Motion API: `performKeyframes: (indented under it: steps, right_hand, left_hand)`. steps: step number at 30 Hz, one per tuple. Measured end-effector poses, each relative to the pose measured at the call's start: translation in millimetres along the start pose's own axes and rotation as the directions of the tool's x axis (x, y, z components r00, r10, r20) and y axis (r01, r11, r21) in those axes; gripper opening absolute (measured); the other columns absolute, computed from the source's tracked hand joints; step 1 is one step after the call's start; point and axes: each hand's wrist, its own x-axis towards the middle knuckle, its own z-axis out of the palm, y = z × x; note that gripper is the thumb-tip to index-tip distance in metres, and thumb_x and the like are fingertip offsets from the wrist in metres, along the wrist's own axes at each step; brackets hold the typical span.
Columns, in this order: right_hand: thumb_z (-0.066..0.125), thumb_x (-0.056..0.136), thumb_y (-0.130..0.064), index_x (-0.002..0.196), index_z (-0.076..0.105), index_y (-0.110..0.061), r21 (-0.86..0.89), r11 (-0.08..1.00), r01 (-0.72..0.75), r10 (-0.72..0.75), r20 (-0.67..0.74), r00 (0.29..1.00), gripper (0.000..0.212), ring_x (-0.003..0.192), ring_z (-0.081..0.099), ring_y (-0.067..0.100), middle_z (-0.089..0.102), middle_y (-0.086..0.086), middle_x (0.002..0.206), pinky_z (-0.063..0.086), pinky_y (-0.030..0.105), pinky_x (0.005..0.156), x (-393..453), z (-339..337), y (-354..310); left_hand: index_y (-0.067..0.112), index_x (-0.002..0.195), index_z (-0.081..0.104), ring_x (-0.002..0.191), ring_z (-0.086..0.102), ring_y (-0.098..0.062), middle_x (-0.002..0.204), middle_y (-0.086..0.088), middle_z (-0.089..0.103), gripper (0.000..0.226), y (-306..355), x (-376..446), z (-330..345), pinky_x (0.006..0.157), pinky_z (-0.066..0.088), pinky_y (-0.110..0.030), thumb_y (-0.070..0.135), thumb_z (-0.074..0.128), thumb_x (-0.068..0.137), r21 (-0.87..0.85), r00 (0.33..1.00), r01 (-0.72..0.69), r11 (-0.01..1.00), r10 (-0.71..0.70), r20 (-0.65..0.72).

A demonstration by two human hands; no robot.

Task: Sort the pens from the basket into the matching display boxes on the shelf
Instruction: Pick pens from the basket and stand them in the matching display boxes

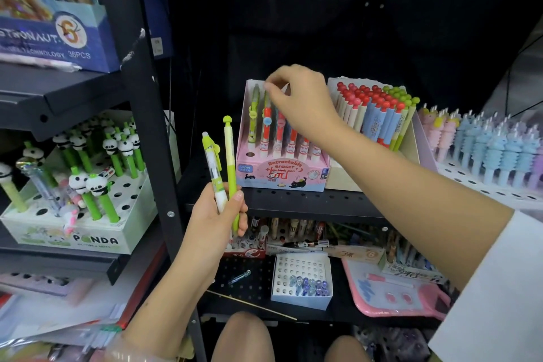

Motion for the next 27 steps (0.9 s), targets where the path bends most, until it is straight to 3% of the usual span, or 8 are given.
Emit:
performKeyframes:
  steps: [2,5,7,12,15,18,22,27]
  right_hand:
    - [0.055,0.092,-0.03,0.096,0.068,-0.015,0.176,0.984,-0.017,0.001,0.091,0.996,0.02,0.067,0.054,-0.002,0.065,-0.005,0.084,0.041,0.005,0.061,-11,0,-13]
    - [0.058,0.09,-0.03,0.097,0.065,-0.013,0.299,0.942,-0.152,0.031,0.374,0.927,0.02,0.055,0.054,-0.003,0.067,-0.003,0.076,0.041,0.007,0.049,-29,4,-25]
    - [0.056,0.092,-0.025,0.097,0.062,-0.009,0.324,0.923,-0.209,0.041,0.457,0.888,0.018,0.055,0.055,0.0,0.065,-0.001,0.072,0.042,0.009,0.05,-36,6,-27]
    - [0.05,0.095,-0.023,0.092,0.053,-0.011,0.465,0.846,-0.262,0.171,0.23,0.958,0.012,0.054,0.053,0.003,0.061,0.0,0.068,0.042,0.014,0.048,-31,-6,-17]
    - [0.05,0.095,-0.022,0.085,0.051,-0.019,0.562,0.795,-0.229,0.227,0.076,0.971,0.011,0.055,0.054,0.001,0.059,-0.004,0.065,0.043,0.012,0.049,-29,-19,-5]
    - [0.05,0.095,-0.022,0.085,0.051,-0.02,0.55,0.801,-0.238,0.254,0.048,0.966,0.01,0.057,0.056,0.001,0.06,-0.005,0.066,0.047,0.016,0.054,-34,-26,7]
    - [0.05,0.095,-0.02,0.082,0.05,-0.023,0.525,0.816,-0.241,0.262,0.036,0.964,0.014,0.051,0.054,-0.003,0.06,-0.003,0.066,0.047,0.015,0.054,-46,-32,21]
    - [0.051,0.095,-0.02,0.082,0.05,-0.02,0.507,0.822,-0.258,0.282,0.031,0.959,0.013,0.052,0.052,0.0,0.058,0.0,0.066,0.047,0.024,0.061,-55,-40,34]
  left_hand:
    - [0.014,0.094,0.053,0.052,0.049,-0.01,0.064,0.007,0.056,0.004,3,1,2,0.048,0.043,-0.022,0.015,0.049,0.094,-0.008,1.0,-0.02,1.0,0.02,-0.009]
    - [0.015,0.095,0.054,0.051,0.05,-0.009,0.063,0.007,0.057,0.004,6,1,7,0.048,0.044,-0.02,0.015,0.049,0.094,-0.033,0.999,-0.043,0.999,0.043,-0.004]
    - [0.015,0.096,0.054,0.052,0.051,-0.009,0.064,0.007,0.058,0.008,9,1,10,0.049,0.045,-0.019,0.018,0.046,0.096,-0.043,0.999,-0.051,0.998,0.051,0.009]
    - [0.02,0.092,0.057,0.062,0.058,-0.006,0.073,0.001,0.061,0.028,18,11,12,0.06,0.048,-0.023,0.029,0.032,0.1,-0.01,0.995,-0.034,0.999,0.033,-0.097]
    - [0.041,0.085,0.059,0.078,0.051,0.009,0.092,0.009,0.054,0.027,27,22,13,0.072,0.041,-0.021,0.034,0.036,0.098,0.23,0.973,-0.107,0.967,0.149,-0.174]
    - [0.053,0.083,0.054,0.085,0.048,0.003,0.095,0.006,0.049,0.024,37,39,18,0.071,0.039,-0.02,0.034,0.046,0.095,0.391,0.958,-0.18,0.902,0.252,-0.14]
    - [0.03,0.112,0.063,0.076,0.05,-0.002,0.088,0.005,0.052,0.022,40,65,23,0.067,0.038,-0.011,0.027,0.058,0.091,0.485,0.937,-0.169,0.858,0.293,-0.19]
    - [0.021,0.092,0.05,0.064,0.052,0.016,0.076,0.015,0.053,0.019,44,76,27,0.057,0.038,0.001,0.015,0.067,0.084,0.498,0.872,-0.249,0.83,0.417,-0.258]
